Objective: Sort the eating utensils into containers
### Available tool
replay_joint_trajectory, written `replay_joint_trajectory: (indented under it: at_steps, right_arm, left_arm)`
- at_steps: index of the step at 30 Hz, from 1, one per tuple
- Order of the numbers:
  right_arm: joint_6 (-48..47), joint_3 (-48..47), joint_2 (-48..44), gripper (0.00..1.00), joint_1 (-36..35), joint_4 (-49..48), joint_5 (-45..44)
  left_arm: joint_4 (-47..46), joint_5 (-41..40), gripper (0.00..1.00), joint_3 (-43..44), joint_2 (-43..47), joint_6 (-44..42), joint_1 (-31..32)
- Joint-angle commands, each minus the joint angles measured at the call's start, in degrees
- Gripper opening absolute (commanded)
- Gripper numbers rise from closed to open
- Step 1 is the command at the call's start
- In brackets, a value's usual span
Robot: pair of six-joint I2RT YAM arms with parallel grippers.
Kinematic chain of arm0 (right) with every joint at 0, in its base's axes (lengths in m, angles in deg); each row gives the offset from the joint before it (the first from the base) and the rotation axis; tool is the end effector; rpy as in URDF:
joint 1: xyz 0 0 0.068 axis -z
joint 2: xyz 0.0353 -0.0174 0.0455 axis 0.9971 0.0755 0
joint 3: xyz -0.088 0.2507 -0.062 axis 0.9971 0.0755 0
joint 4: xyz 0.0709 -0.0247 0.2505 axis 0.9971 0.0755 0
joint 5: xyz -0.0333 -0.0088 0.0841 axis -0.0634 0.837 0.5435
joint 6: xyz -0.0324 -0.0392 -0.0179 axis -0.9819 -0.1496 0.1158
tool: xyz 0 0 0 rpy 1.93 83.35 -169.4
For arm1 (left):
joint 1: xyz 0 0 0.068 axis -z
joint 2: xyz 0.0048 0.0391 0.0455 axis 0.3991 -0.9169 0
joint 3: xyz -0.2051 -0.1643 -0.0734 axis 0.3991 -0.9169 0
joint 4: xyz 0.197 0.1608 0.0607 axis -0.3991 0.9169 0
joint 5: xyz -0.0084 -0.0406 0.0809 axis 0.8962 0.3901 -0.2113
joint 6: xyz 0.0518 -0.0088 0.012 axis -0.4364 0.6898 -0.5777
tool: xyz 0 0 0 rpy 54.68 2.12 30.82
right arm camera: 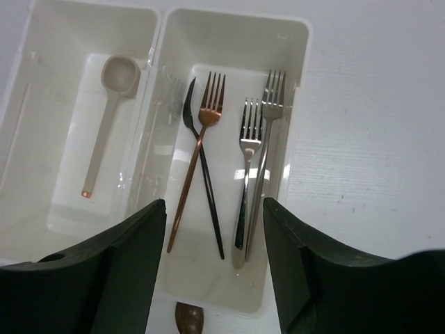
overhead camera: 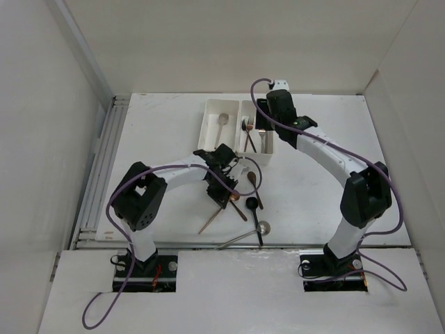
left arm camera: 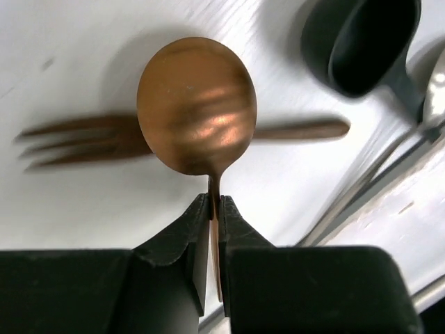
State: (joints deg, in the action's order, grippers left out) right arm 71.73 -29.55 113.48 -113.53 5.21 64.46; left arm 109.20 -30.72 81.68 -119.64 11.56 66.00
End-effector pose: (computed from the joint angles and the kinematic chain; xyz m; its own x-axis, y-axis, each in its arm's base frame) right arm 0.3667 0.1817 0.3129 -0.5102 0.0117 -0.8600 -0.0886 0.9939 0.0661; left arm 0.2485 -0.2464 0.1676 -0.6795 0.6405 -0.3579 0.7333 0.5761 -0.3611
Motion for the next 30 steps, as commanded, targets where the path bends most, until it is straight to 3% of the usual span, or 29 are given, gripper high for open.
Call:
replay_joint_trajectory:
  at_steps: [1, 6, 9, 12, 14, 17, 23, 27, 28, 30]
  right_arm:
    - [-0.5, -0.6, -4.5, 0.63, -0.3, -2.2, 1.2]
    - [-0.5, -0.1, -7.7, 0.63, 0.9, -0.2, 4.5]
    - [-2.0, 2.7, -9.3, 0.63, 0.9, 2.0, 7.3]
    - [-2.6, 8.1, -11.6, 0.68, 0.9, 3.2, 10.1]
    - [-3.1, 13.2, -13.7, 0.71, -1.5, 3.2, 10.9]
    - [-2.5, 17.2, -14.9, 0.74, -4.1, 3.2, 10.1]
    - [1.3, 25.7, -15.4, 0.74, -8.7, 2.2, 10.1]
    - [1.3, 27.5, -13.0, 0.67, -9.9, -0.2, 11.3]
    - [1.3, 27.5, -12.0, 0.61, -9.9, -0.2, 12.0]
    - [1.3, 27.5, -10.3, 0.56, -9.9, -0.2, 12.0]
  left_arm:
    - [7.0, -2.2, 0.0, 4.2, 9.0, -6.4, -0.8]
    - [9.2, -2.7, 0.0, 13.5, 14.9, -9.0, -1.3]
    - [5.4, -2.7, 0.0, 20.5, 13.7, -6.3, -6.1]
    - [-1.3, -4.2, 0.0, 30.4, 7.6, -0.8, -13.1]
    - [-4.4, -7.2, 0.0, 37.7, -1.9, 1.0, -16.2]
    - [-6.7, -8.0, 0.0, 47.0, -8.7, 1.9, -17.9]
    - [-13.9, -9.3, 0.0, 52.9, -17.7, 5.4, -18.4]
    - [-15.8, -10.9, 0.25, 50.9, -20.5, 7.2, -18.4]
    - [-15.8, -11.4, 0.35, 50.0, -20.5, 7.8, -18.9]
    - [-15.8, -11.4, 0.44, 47.4, -19.4, 8.3, -18.9]
